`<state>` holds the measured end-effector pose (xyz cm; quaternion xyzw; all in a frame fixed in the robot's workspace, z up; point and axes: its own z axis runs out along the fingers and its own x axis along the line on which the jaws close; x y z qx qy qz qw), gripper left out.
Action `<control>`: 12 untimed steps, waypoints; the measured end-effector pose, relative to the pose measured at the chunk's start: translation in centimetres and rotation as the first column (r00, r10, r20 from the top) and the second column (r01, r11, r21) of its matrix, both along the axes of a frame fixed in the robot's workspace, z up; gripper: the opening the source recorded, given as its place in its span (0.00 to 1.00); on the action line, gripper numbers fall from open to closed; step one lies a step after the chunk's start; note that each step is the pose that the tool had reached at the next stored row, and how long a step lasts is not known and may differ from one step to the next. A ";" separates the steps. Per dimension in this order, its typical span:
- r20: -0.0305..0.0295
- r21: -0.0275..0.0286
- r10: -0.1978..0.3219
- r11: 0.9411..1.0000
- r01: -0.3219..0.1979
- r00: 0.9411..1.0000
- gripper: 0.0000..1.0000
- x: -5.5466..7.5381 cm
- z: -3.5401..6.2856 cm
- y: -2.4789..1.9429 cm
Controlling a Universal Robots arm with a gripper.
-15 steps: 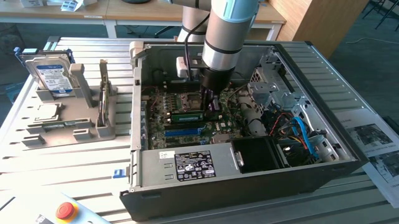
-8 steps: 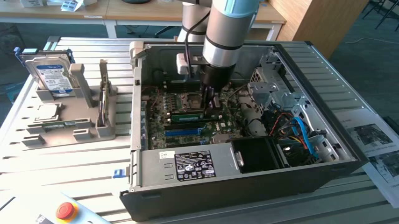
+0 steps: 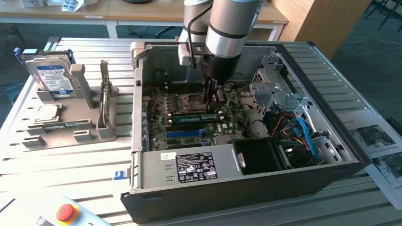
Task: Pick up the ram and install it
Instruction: 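Insert the ram into the slot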
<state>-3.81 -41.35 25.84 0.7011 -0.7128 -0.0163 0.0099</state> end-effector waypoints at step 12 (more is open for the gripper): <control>0.000 0.000 0.000 1.000 0.000 1.000 0.43 0.0 2.75 0.00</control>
